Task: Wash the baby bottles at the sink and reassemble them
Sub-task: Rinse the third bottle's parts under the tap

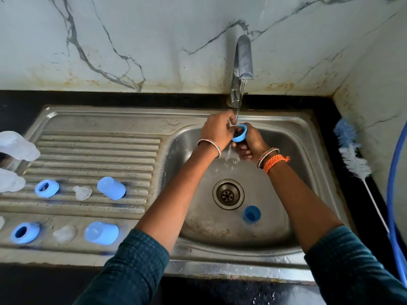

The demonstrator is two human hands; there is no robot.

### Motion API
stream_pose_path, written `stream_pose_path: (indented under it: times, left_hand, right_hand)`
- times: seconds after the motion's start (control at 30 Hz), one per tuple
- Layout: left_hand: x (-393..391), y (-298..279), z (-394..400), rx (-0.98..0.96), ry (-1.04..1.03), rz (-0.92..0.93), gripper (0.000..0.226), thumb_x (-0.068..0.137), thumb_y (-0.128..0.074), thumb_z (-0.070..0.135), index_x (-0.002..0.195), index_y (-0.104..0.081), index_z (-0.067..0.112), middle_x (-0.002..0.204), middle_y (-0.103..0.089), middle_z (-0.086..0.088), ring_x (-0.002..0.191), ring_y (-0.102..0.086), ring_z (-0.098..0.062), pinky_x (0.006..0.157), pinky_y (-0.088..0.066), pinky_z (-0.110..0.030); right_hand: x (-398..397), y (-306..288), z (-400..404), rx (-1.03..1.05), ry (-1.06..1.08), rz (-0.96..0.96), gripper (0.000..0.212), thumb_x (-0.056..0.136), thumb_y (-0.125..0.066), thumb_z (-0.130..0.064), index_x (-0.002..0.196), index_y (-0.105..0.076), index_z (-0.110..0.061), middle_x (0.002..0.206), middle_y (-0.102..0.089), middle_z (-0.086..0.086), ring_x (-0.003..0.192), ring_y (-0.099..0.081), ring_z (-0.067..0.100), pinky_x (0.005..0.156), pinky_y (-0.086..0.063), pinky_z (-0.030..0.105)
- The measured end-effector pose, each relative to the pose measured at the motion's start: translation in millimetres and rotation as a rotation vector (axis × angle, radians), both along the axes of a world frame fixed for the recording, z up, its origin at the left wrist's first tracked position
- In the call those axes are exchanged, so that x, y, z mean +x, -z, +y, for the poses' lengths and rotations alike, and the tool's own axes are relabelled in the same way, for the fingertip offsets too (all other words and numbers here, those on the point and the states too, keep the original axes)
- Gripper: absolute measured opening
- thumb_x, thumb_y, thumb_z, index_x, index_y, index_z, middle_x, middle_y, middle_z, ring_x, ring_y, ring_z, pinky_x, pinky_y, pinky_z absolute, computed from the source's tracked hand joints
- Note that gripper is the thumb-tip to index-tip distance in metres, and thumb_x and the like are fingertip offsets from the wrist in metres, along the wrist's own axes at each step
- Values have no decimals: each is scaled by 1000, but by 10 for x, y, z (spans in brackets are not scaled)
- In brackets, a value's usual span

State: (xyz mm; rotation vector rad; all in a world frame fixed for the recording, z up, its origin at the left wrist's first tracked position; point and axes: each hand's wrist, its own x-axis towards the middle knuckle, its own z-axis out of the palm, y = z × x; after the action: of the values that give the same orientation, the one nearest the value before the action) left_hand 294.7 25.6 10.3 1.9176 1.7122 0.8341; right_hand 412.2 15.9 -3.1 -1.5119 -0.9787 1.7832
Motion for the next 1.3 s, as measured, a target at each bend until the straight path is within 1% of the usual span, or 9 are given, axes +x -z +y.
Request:
stream_pose_path:
  times: [0.2,0.33,0.57,0.67,0.77,0.9,1.07,1.2,1.3]
  left_hand:
    - [11,118,11,-29,-121,-84,17,82,-66,18,68,-60,10,66,-60,-6,64,-56,-24,58,-42,-30]
    - [-11,213,45,-275,-404,-260,44,84,-61,29,48,-41,15,47,-37,-1,52,-39,-23,55,-28,-29]
    - [-9,268,-48,-81,-297,-373,38,89,-56,18,55,-41,15,50,-40,2,49,-38,-12,52,-31,-25]
    - [69,179,-87,-217,-283,-758,30,101,-38,29,85,-54,10,72,-60,-9,63,-58,-19,55,-51,-27]
    - [89,139,-142,-562,-159,-1250,35,103,-29,35,97,-53,11,84,-61,-10,70,-61,-18,62,-55,-30]
    - [134,122,-178,-712,-82,-1523,34,102,-32,34,103,-57,10,91,-61,-8,79,-59,-14,64,-53,-23]
    - [145,74,-33,-554,-222,-1500,34,104,-28,12,133,-45,9,98,-59,-11,81,-58,-15,62,-52,-22]
    - [114,60,73,-590,-358,-1386,22,99,-35,2,93,-56,3,85,-57,-14,72,-56,-19,57,-49,-23]
    - [-48,7,69,-757,-271,-1486,26,99,-33,1,85,-54,2,65,-65,-11,57,-64,-16,53,-55,-23]
  right_hand:
    - [33,-63,86,-19,-66,65,59,94,-34,-61,64,-53,-15,48,-45,1,33,-36,8,34,-24,14]
    - [-58,-97,131,265,148,-50,4,94,-54,-8,97,-51,-7,63,-52,7,39,-47,8,38,-37,19]
    - [-134,-83,125,513,126,-483,19,87,-63,-9,103,-61,0,98,-66,21,67,-69,25,52,-58,30]
    - [-165,-99,142,524,231,-512,16,89,-62,-15,97,-67,-2,92,-68,24,57,-68,24,48,-56,30]
    - [-156,-88,155,590,162,-674,19,89,-61,-18,96,-72,-4,91,-70,19,82,-67,34,74,-55,42]
    - [-163,-107,145,584,172,-770,22,86,-53,-7,101,-69,-3,102,-68,20,98,-61,33,83,-50,36]
    - [-184,-225,146,539,-155,-570,36,80,-49,7,114,-59,-1,115,-61,20,109,-56,32,90,-46,39]
    - [-187,-231,68,664,-302,-546,49,82,-58,6,128,-49,-5,122,-59,14,111,-56,26,93,-46,33]
    - [-155,-197,80,738,-134,-562,42,81,-71,-12,119,-54,-7,113,-63,10,99,-60,20,84,-49,27]
